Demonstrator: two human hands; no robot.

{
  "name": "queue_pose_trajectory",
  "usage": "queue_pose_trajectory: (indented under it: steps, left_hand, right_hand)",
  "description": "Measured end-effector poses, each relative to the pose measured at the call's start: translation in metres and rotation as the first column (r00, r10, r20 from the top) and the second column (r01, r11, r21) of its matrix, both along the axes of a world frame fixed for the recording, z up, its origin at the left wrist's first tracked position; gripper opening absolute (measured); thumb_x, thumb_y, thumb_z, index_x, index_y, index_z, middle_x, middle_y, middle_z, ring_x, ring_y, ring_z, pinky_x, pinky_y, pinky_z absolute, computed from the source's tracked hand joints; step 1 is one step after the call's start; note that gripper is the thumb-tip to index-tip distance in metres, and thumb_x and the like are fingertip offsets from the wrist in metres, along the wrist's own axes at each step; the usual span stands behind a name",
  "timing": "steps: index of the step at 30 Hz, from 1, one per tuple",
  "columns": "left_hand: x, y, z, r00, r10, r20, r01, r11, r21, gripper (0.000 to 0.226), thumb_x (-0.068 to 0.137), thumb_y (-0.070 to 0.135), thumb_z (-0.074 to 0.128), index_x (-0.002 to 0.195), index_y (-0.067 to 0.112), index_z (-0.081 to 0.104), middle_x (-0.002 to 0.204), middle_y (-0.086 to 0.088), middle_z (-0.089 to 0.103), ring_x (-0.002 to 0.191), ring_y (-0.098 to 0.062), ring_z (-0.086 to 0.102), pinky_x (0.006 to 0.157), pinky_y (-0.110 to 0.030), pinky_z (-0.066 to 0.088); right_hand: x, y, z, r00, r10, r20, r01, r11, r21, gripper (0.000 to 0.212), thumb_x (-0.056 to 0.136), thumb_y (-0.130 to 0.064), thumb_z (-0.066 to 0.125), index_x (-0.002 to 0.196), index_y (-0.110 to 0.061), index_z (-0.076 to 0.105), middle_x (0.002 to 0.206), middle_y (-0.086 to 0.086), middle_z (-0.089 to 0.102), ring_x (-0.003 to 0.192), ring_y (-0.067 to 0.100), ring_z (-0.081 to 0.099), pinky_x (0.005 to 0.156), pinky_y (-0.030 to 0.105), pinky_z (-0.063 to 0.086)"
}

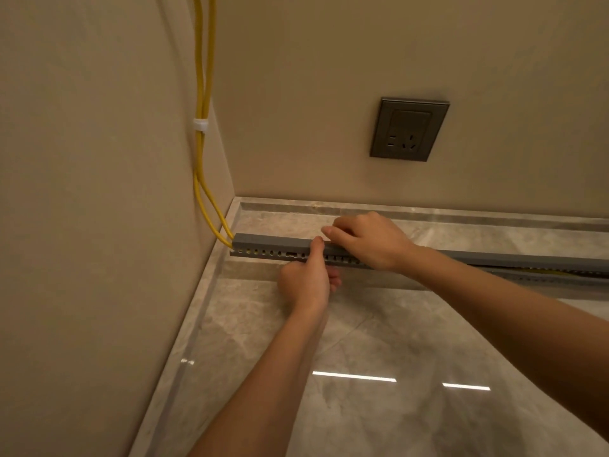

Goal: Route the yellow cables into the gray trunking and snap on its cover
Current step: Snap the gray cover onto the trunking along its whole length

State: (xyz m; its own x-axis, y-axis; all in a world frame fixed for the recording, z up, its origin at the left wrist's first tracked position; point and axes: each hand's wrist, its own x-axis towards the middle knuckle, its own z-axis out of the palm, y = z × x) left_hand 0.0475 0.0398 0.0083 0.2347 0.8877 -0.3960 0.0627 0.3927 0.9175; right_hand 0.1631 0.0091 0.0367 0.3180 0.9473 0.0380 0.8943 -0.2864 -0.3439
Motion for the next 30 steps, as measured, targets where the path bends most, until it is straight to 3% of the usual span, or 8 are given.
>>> queue_pose_trajectory:
  steps: [3, 8, 17, 21, 24, 25, 27, 30]
  left_hand:
    - [0.002, 0.003, -0.001, 1.0, -0.001, -0.009, 0.0, 1.0, -0.021, 0.036, 0.086, 0.039, 0.061, 0.065, 0.01, 0.063, 0.049, -0.003, 0.063, 0.033, -0.006, 0.054, 0.038, -0.018, 0.045]
    - [0.007, 0.01, 0.0, 1.0, -0.014, -0.016, 0.012, 0.997, -0.082, 0.037, 0.085, 0.038, 0.062, 0.062, 0.01, 0.06, 0.043, 0.0, 0.061, 0.041, -0.014, 0.058, 0.043, -0.023, 0.044]
    - [0.01, 0.019, 0.002, 0.997, -0.076, 0.02, 0.078, 0.984, -0.161, 0.03, 0.086, 0.036, 0.062, 0.071, 0.011, 0.057, 0.055, -0.006, 0.063, 0.044, -0.015, 0.056, 0.044, -0.023, 0.044]
    - [0.002, 0.031, 0.008, 0.96, -0.278, -0.017, 0.269, 0.941, -0.205, 0.047, 0.089, 0.048, 0.054, 0.07, 0.005, 0.063, 0.053, -0.007, 0.064, 0.04, -0.015, 0.059, 0.043, -0.021, 0.045]
    - [-0.009, 0.039, 0.007, 0.89, -0.388, -0.241, 0.422, 0.901, 0.105, 0.06, 0.089, 0.052, 0.049, 0.056, 0.004, 0.062, 0.051, -0.009, 0.062, 0.043, -0.018, 0.059, 0.045, -0.022, 0.045]
    - [-0.011, 0.041, 0.003, 0.881, -0.302, -0.364, 0.43, 0.831, 0.353, 0.056, 0.088, 0.05, 0.054, 0.053, 0.007, 0.06, 0.049, -0.006, 0.06, 0.046, -0.018, 0.057, 0.048, -0.024, 0.044]
    - [-0.014, 0.044, -0.003, 0.862, -0.039, -0.506, 0.472, 0.426, 0.772, 0.035, 0.08, 0.043, 0.067, 0.061, 0.014, 0.06, 0.06, 0.002, 0.059, 0.061, -0.015, 0.054, 0.059, -0.027, 0.042]
    - [-0.007, 0.049, -0.009, 0.763, 0.026, -0.646, 0.646, -0.027, 0.763, 0.041, 0.065, 0.03, 0.081, 0.099, 0.013, 0.065, 0.097, -0.001, 0.062, 0.095, -0.02, 0.054, 0.084, -0.033, 0.043]
  right_hand:
    - [0.002, -0.025, -0.002, 0.98, 0.09, 0.179, -0.126, 0.971, 0.202, 0.032, 0.086, -0.048, 0.056, 0.096, -0.018, 0.064, 0.092, -0.003, 0.062, 0.084, 0.014, 0.055, 0.065, 0.031, 0.047]
    - [0.006, -0.053, -0.024, 0.9, 0.071, 0.43, -0.185, 0.956, 0.229, 0.04, 0.064, -0.024, 0.08, 0.1, -0.012, 0.066, 0.091, 0.005, 0.064, 0.079, 0.024, 0.057, 0.057, 0.032, 0.048]
    - [0.005, -0.044, -0.037, 0.843, -0.123, 0.523, -0.103, 0.918, 0.382, 0.019, 0.063, -0.004, 0.074, 0.079, -0.01, 0.067, 0.068, 0.004, 0.062, 0.06, 0.023, 0.056, 0.043, 0.028, 0.04]
    - [0.011, -0.039, -0.03, 0.855, -0.114, 0.506, -0.092, 0.927, 0.364, 0.021, 0.057, -0.003, 0.077, 0.073, -0.012, 0.067, 0.062, 0.002, 0.06, 0.054, 0.023, 0.056, 0.038, 0.024, 0.034]
    - [0.014, -0.038, -0.026, 0.853, -0.109, 0.511, -0.09, 0.933, 0.35, 0.021, 0.058, -0.004, 0.079, 0.074, -0.012, 0.068, 0.062, 0.002, 0.06, 0.055, 0.023, 0.057, 0.04, 0.021, 0.027]
    - [0.015, -0.038, -0.026, 0.849, -0.107, 0.518, -0.093, 0.934, 0.344, 0.021, 0.058, -0.005, 0.079, 0.075, -0.013, 0.068, 0.063, 0.002, 0.06, 0.055, 0.023, 0.057, 0.041, 0.02, 0.025]
    - [0.015, -0.038, -0.025, 0.843, -0.101, 0.529, -0.101, 0.935, 0.339, 0.021, 0.059, -0.006, 0.08, 0.075, -0.012, 0.068, 0.063, 0.002, 0.061, 0.055, 0.023, 0.057, 0.041, 0.02, 0.026]
    - [0.014, -0.039, -0.023, 0.846, -0.086, 0.527, -0.113, 0.936, 0.334, 0.021, 0.06, -0.006, 0.079, 0.077, -0.012, 0.069, 0.066, 0.003, 0.062, 0.058, 0.024, 0.059, 0.038, 0.023, 0.034]
